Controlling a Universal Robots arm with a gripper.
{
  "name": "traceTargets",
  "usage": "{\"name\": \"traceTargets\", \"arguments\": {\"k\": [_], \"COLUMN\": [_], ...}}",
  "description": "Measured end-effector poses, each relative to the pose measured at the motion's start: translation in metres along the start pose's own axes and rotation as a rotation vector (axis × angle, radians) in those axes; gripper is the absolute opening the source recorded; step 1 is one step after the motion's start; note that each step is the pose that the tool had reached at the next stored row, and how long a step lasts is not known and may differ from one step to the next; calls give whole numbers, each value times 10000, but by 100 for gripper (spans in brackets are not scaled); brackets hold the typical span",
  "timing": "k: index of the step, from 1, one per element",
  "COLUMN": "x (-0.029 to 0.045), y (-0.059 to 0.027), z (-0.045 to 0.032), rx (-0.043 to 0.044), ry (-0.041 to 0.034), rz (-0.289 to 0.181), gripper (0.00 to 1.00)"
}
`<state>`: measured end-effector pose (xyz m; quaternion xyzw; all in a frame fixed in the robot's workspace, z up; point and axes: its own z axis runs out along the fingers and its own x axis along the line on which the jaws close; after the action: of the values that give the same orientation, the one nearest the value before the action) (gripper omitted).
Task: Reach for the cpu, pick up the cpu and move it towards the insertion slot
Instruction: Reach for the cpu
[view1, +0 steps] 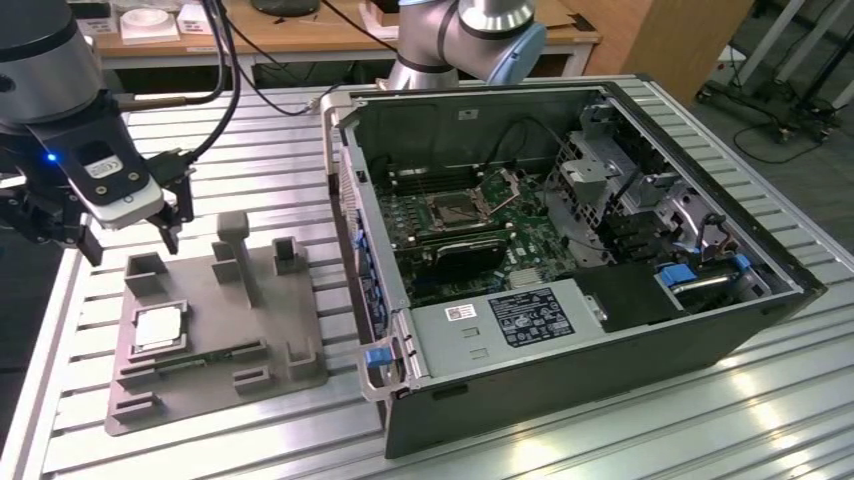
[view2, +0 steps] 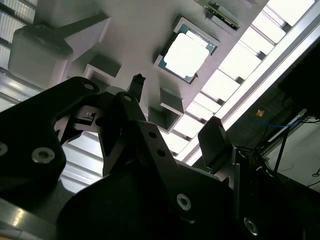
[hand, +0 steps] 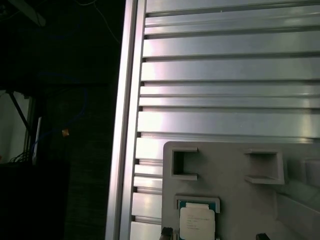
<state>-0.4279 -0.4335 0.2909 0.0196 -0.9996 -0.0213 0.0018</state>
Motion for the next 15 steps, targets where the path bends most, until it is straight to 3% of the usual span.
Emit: {"name": "traceTargets", "arguments": {"k": [15], "x": [7], "y": [-12], "z": [40], "rx": [-28], "ry": [-23], "rz": [-1], "gripper": [71]}}
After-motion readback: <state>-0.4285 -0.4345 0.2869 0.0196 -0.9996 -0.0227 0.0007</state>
